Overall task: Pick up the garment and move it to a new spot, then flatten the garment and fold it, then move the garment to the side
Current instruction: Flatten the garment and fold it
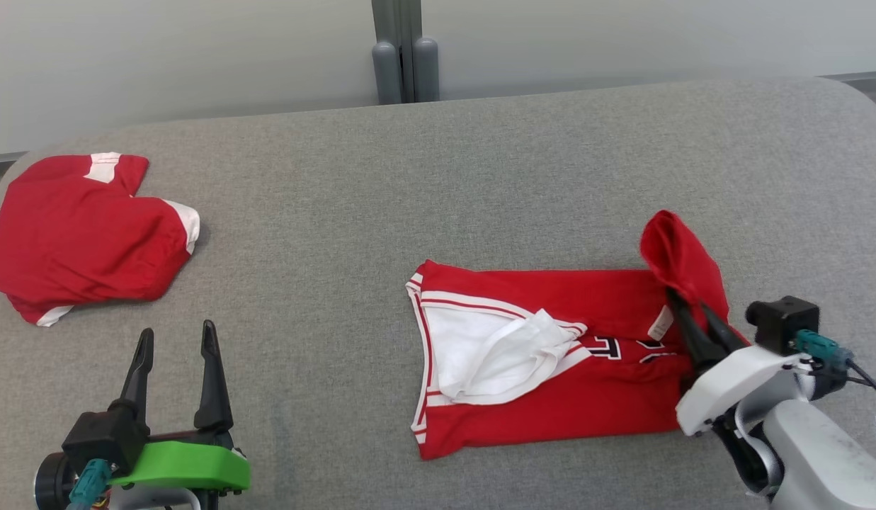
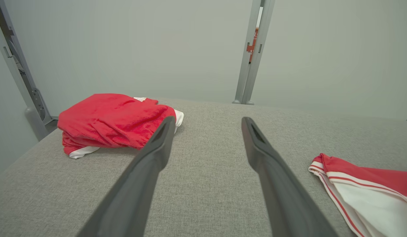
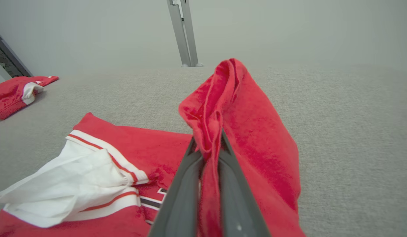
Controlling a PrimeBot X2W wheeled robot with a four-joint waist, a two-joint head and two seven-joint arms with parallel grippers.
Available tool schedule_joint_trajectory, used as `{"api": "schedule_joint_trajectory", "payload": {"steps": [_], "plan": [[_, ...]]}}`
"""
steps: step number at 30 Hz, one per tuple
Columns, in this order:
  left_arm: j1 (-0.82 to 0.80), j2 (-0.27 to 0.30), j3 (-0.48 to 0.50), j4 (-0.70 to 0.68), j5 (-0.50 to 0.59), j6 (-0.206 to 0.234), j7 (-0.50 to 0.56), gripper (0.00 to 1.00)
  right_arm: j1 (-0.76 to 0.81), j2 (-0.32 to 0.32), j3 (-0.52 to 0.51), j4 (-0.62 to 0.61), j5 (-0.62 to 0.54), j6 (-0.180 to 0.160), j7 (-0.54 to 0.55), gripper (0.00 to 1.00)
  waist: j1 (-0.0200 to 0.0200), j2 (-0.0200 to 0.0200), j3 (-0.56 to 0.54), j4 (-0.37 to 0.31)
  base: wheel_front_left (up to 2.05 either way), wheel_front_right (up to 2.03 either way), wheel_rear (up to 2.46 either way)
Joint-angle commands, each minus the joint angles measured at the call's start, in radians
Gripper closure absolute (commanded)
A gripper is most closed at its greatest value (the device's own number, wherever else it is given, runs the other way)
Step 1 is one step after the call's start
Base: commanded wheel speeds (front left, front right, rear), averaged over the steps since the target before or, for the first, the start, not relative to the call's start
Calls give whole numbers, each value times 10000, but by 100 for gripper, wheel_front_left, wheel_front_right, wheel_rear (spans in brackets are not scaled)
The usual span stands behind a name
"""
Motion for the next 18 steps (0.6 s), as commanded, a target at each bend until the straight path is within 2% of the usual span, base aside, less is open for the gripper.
{"api": "schedule_joint_trajectory", "payload": {"steps": [1, 8, 18], "plan": [[85, 11, -16, 26, -98, 19, -33, 0, -141, 116, 261, -151, -86, -15, 35, 100, 0, 0, 14, 61, 0, 0, 0], [-12, 11, -192, 55, -118, 61, -33, 0, -460, 877, 1458, -355, -72, -15, 199, 100, 0, 0, 86, 327, 0, 0, 0], [-207, 10, -437, 167, -154, 105, -33, 0, -1180, 2323, 2404, 554, -39, -15, 245, 100, 0, 0, 151, 693, 0, 0, 0]]}}
